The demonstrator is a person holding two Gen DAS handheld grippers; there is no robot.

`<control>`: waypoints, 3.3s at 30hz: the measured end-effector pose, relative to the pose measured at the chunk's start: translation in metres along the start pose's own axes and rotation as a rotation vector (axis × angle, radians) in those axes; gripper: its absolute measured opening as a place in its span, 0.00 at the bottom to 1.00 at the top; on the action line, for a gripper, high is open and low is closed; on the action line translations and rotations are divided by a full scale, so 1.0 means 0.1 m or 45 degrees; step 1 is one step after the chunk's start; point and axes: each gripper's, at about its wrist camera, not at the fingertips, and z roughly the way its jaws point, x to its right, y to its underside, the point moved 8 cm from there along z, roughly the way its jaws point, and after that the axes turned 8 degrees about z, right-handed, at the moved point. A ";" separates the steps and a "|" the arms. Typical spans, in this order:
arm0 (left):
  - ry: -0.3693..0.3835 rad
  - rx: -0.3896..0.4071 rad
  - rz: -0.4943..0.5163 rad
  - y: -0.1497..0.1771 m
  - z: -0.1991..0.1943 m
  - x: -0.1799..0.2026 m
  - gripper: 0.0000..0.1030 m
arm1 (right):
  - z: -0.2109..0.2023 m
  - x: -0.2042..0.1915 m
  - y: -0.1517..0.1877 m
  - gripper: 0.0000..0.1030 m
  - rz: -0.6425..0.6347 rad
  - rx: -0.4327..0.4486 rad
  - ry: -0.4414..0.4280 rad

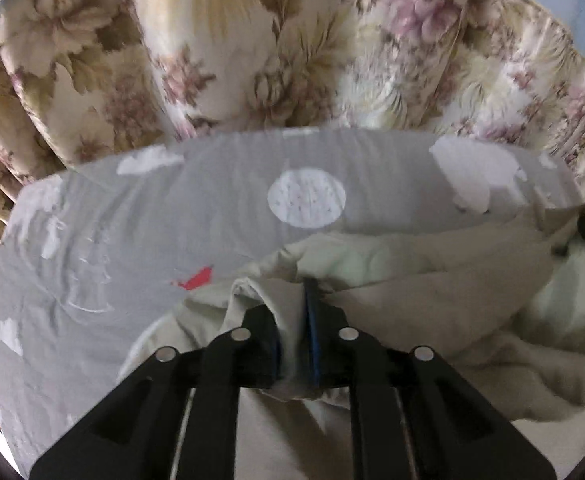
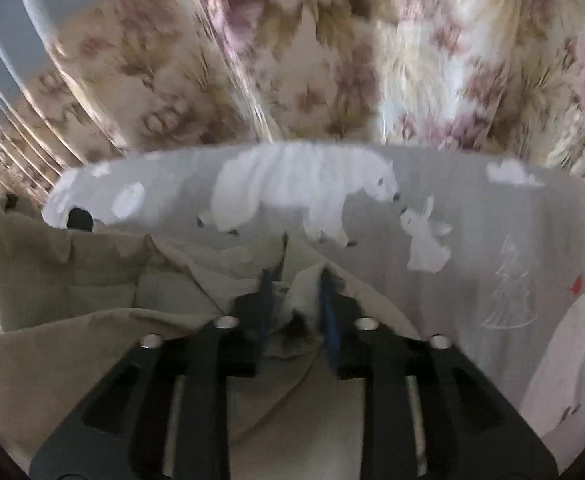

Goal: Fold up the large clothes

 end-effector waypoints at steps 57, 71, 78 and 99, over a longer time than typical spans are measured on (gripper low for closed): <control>0.103 0.343 0.159 0.16 -0.95 1.46 0.91 | -0.59 0.53 1.07 0.87 0.081 0.139 -0.178; 0.001 0.134 0.058 0.25 -0.17 1.29 0.92 | -0.60 0.09 1.04 0.14 0.064 0.096 -0.372; 0.007 0.082 -0.019 0.20 -0.05 1.20 0.99 | -1.17 -0.49 0.91 0.12 -0.035 0.179 -0.475; 0.002 0.315 -0.114 0.36 -0.72 0.35 0.94 | -1.18 -1.59 0.79 0.12 0.155 0.305 -0.509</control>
